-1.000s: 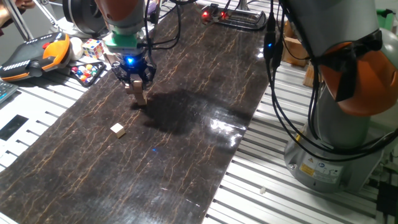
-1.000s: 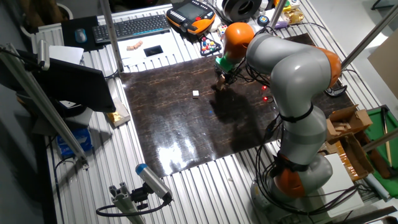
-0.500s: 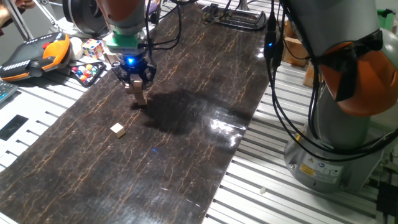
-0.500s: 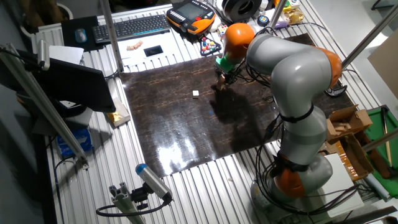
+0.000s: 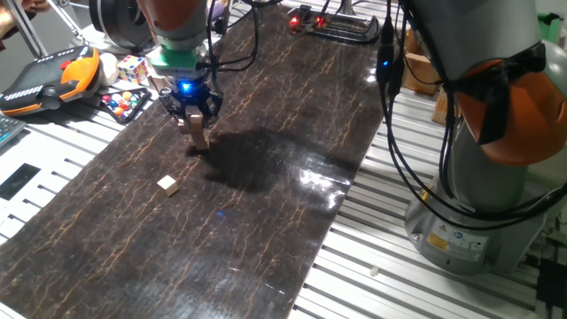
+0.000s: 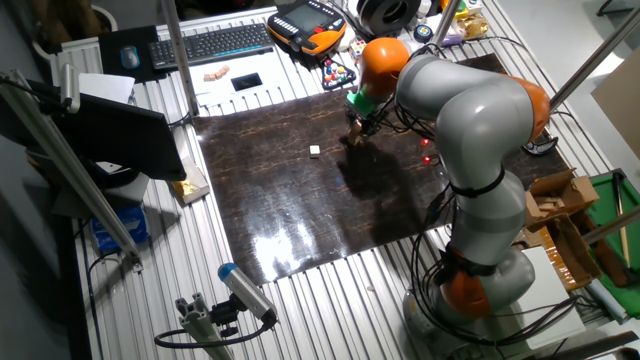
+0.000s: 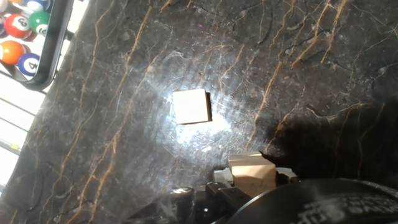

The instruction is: Stack the blocks in a vertical line of five

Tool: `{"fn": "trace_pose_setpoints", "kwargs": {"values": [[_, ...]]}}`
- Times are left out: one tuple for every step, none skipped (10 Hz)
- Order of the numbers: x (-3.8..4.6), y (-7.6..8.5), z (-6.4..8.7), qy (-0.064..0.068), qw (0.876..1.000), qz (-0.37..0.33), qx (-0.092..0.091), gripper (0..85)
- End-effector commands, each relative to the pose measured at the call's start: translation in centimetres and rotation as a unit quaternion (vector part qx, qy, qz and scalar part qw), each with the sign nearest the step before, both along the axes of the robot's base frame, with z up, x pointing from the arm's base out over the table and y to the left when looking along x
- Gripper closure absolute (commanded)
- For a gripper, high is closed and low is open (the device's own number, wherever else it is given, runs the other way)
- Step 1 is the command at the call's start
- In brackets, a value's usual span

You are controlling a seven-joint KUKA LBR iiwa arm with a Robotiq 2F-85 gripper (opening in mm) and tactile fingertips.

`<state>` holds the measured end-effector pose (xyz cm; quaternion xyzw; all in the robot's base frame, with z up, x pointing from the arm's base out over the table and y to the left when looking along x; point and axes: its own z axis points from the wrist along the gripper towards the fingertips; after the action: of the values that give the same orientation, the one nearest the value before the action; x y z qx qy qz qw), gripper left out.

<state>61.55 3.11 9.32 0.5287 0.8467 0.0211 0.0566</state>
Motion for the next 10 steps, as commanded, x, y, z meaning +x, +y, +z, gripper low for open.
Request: {"fn": "trace_pose_setpoints", "kwargs": {"values": [[0.01, 0.01, 0.01, -0.001, 1.000, -0.001, 0.000, 46.0], [0.03, 0.02, -0.01, -0.002, 1.000, -0.001, 0.000, 45.7], [0.05, 0.03, -0.05, -0.002, 1.000, -0.001, 0.000, 45.3], [0.08, 0.05, -0.08, -0.002, 1.000, -0.002, 0.000, 45.3], [0.10, 0.05, -0.11, -0.001, 1.000, -0.002, 0.000, 45.0], [0.11, 0.05, -0.12, -0.001, 1.000, -0.002, 0.000, 44.7], [0.11, 0.03, -0.11, -0.001, 1.000, -0.002, -0.001, 44.3], [0.12, 0.02, -0.11, -0.001, 1.000, -0.002, -0.001, 43.7], [0.11, 0.03, -0.12, -0.001, 1.000, -0.002, -0.001, 42.0], [0.10, 0.02, -0.12, -0.001, 1.000, -0.002, -0.001, 39.0]]}}
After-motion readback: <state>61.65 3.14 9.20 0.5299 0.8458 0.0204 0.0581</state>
